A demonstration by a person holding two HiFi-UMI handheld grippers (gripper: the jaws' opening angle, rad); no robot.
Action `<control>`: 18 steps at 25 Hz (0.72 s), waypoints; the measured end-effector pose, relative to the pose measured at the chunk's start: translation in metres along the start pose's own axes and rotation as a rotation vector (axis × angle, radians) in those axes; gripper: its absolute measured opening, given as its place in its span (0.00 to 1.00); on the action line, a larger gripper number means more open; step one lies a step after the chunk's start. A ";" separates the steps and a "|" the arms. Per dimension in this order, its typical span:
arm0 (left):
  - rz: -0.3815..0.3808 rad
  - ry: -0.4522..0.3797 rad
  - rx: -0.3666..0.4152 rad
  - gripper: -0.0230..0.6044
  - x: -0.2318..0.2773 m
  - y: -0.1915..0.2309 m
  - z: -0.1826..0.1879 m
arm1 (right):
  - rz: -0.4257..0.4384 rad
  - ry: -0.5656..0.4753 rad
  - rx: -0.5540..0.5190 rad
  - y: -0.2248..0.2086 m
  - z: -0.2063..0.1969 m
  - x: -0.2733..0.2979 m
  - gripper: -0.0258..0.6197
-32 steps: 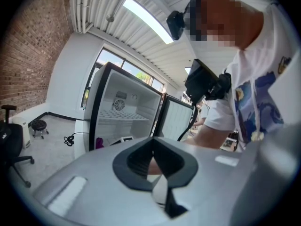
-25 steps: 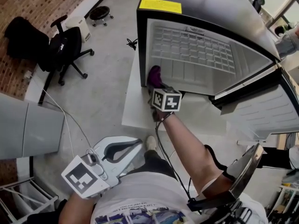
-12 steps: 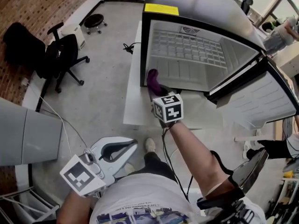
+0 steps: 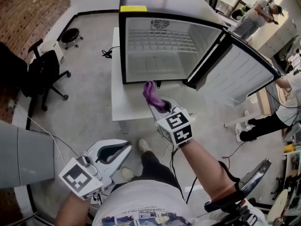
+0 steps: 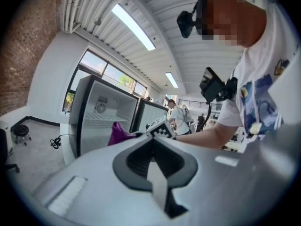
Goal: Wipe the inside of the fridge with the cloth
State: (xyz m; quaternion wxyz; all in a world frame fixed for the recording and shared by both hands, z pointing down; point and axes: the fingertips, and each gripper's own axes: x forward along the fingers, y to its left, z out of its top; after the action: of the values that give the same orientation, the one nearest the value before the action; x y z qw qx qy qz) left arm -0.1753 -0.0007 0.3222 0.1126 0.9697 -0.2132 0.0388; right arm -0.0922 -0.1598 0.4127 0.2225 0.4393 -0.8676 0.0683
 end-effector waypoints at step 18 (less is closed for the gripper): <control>-0.162 -0.012 0.115 0.05 0.105 -0.054 0.032 | -0.376 -0.270 -0.011 -0.208 0.069 -0.189 0.12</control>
State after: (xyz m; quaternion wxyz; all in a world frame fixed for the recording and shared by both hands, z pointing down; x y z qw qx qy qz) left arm -0.0566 -0.0029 0.2935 0.0581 0.9889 -0.1323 0.0358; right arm 0.1469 -0.1690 0.2509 0.1157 0.5972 -0.7928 -0.0388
